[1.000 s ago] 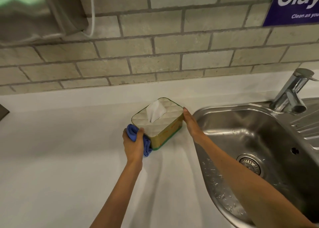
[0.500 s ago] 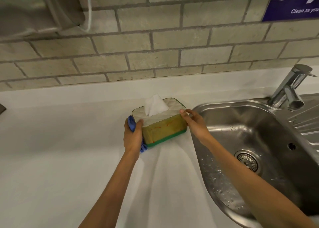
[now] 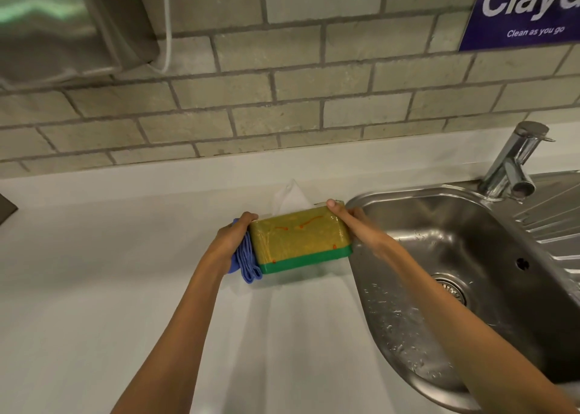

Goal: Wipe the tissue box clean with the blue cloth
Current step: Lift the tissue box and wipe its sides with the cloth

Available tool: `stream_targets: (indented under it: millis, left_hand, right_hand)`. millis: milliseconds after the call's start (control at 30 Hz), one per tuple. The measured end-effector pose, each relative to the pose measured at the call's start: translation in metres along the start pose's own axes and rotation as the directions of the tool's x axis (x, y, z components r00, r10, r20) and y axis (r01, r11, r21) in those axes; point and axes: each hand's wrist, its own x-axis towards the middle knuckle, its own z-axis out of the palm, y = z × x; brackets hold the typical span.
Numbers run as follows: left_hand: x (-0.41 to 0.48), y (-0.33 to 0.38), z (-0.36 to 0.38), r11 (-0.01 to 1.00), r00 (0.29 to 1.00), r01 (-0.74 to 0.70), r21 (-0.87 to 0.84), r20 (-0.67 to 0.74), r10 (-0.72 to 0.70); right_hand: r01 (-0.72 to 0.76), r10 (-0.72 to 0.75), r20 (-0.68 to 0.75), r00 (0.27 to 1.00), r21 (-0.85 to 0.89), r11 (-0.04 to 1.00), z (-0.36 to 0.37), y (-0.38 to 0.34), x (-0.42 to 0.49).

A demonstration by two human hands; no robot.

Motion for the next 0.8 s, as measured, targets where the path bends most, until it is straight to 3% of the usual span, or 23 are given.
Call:
stream_targets:
  millis: [133,233,367,533,800]
  left_hand:
    - [0.001,0.0,-0.002,0.999,0.998,-0.046,0.022,0.05,0.045]
    - [0.002,-0.002,-0.013,0.997,0.985,-0.065,0.039,0.163,0.058]
    - [-0.003,-0.01,-0.037,0.999,0.966,0.027,0.033,0.255,-0.035]
    - [-0.012,-0.021,-0.059,0.957,0.943,0.145,0.25,0.257,-0.21]
    - [-0.017,0.0,-0.07,0.823,0.958,0.053,0.566,0.202,-0.201]
  right_hand:
    - [0.006,-0.006,0.002,1.0,0.104,0.995,0.001,0.002,0.008]
    - [0.004,-0.002,-0.011,1.0,0.138,0.99,-0.003,0.008,0.011]
    - [0.021,-0.025,0.026,0.999,0.146,0.989,-0.007,0.015,0.013]
    - [-0.032,0.032,0.004,0.999,0.154,0.987,-0.011,0.014,0.012]
    - [-0.055,0.057,-0.012,0.998,0.149,0.987,-0.009,0.012,0.009]
